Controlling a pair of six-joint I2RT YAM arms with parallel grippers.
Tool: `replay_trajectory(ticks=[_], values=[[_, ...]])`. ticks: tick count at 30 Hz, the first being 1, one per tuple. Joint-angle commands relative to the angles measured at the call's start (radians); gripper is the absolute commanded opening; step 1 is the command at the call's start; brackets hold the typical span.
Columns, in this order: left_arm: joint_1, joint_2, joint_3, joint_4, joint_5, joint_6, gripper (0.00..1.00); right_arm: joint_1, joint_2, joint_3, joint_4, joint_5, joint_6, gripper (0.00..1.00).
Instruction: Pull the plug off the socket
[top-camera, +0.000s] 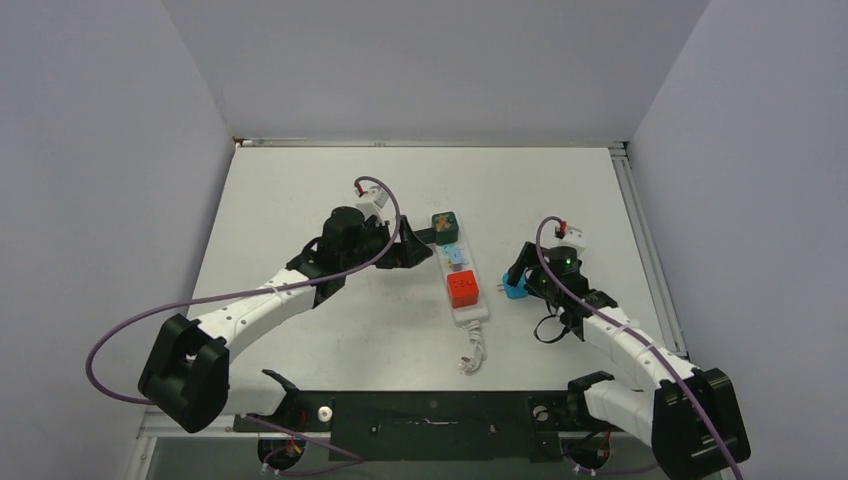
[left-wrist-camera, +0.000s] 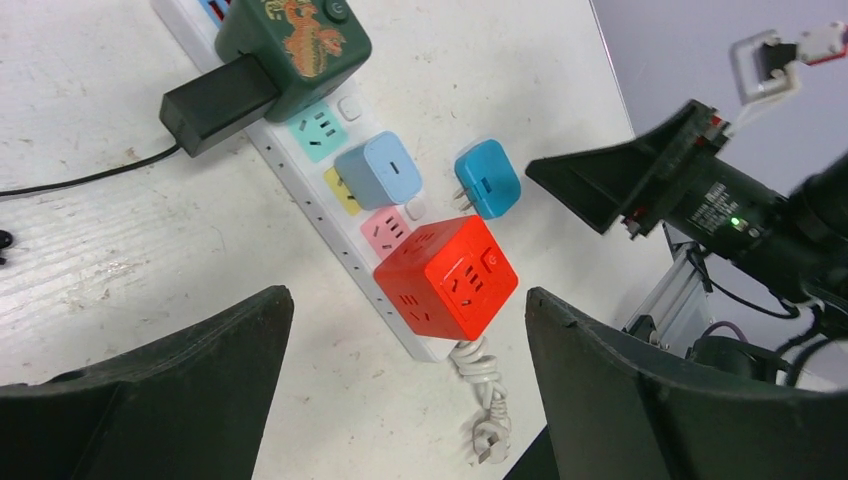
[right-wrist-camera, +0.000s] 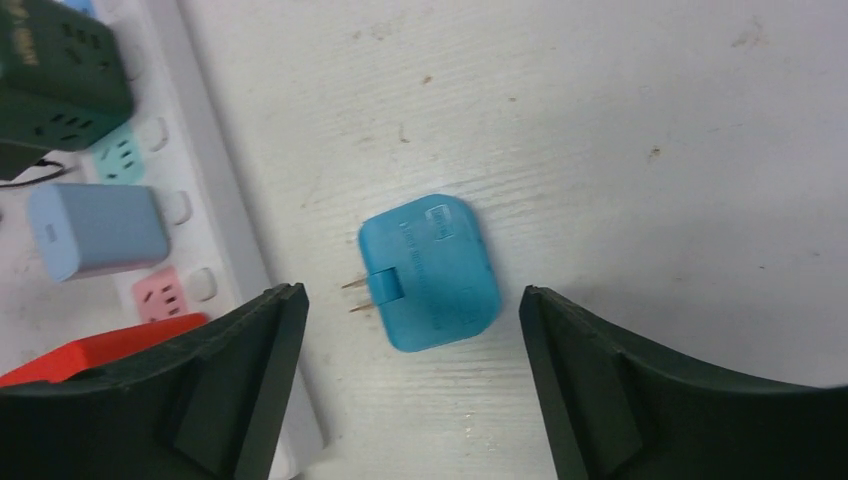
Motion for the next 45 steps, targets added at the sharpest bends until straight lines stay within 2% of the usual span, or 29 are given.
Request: replay_trajectory(ticks=[1,6,8,13,20,29,38,45], values=[[0.027,0.019,0.021,0.004,0.014,-0.014,0.84,0.107,-0.071,0.077,-0.029,0.006,-0.058,0.84],[0.036,0.033,0.024,-0.004,0.016,-0.02,0.84,0.276,-0.076,0.153,-0.076,0.069,-0.102,1.0],[0.042,0.042,0.026,-0.003,0.024,-0.028,0.84,0.324,-0.07,0.175,-0.079,0.072,-0.115,0.94],[0.051,0.061,0.032,-0.005,0.046,-0.035,0.84,0.439,-0.013,0.234,-0.088,0.116,-0.144,0.9],[0.051,0.099,0.056,-0.032,0.082,-0.03,0.84,0.596,0.124,0.318,-0.161,0.337,-0.136,0.9],[0.051,0.109,0.058,-0.032,0.096,-0.038,0.87,0.649,0.236,0.374,-0.215,0.453,-0.07,0.9],[0.051,0.128,0.069,-0.043,0.109,-0.039,0.87,0.658,0.298,0.404,-0.232,0.465,-0.047,0.9],[0.052,0.148,0.083,-0.057,0.121,-0.035,0.88,0.665,0.33,0.416,-0.239,0.459,-0.052,0.95]])
